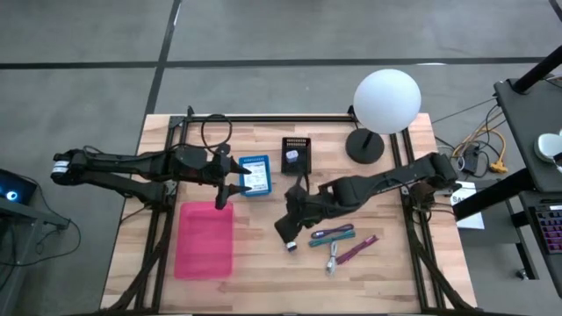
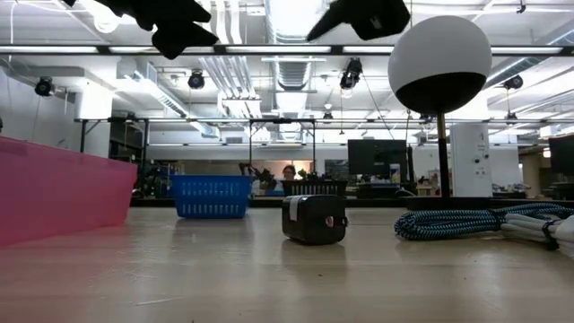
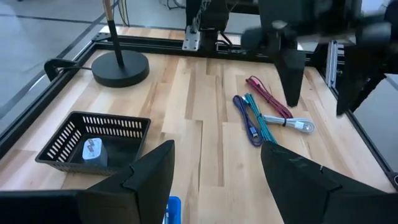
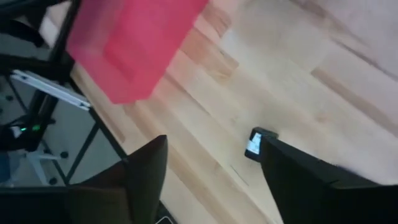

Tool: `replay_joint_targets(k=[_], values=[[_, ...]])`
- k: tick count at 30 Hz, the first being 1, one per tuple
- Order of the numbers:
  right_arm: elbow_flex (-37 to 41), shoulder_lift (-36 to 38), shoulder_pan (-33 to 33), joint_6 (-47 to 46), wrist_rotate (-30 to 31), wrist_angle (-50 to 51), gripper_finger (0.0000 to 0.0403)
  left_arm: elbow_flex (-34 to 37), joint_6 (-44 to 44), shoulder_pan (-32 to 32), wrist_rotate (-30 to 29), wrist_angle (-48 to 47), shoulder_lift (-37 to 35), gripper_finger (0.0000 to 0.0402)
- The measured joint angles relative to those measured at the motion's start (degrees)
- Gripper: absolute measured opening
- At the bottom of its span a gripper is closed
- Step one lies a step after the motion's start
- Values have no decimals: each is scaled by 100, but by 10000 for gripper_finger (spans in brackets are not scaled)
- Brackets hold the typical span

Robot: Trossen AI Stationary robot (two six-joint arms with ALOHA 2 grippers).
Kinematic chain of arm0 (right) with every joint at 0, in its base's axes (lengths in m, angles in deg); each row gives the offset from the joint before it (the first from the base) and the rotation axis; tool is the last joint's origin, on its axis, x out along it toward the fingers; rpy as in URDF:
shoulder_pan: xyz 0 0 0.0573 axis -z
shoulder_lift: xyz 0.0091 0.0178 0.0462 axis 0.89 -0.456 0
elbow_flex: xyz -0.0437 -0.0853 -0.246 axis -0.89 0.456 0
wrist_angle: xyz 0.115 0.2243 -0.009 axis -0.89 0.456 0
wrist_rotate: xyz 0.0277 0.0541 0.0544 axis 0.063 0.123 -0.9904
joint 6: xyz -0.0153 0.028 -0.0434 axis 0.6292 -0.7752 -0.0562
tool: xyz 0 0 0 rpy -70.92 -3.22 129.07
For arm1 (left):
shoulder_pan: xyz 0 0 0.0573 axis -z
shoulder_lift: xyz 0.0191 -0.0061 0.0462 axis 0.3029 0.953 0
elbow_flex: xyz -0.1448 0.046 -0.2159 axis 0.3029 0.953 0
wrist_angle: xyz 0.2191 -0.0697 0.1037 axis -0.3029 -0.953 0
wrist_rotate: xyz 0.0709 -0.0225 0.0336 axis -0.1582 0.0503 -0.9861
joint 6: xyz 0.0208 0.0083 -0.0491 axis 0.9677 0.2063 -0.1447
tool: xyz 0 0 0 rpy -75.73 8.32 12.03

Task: Pick and place items into bin
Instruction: Put the black charger adapter into the black bin

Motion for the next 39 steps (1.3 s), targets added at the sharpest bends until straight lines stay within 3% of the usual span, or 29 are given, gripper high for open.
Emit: replay_joint_targets(k=[5,10,26,39], values=[[8,-367,-97,-428,-67,-51,279,2,0,0,-4,-3,-2,224],[8,-646,-91,-775,-531,-230,294,7,-13,0,-4,-7,1,224],[6,-1572,-182,-942,-590,-232,279,15,-9,0,-6,-7,2,224],[30,-1899,-194,-757,-442,-225,261,22,-4,0,-4,-11,3,224]])
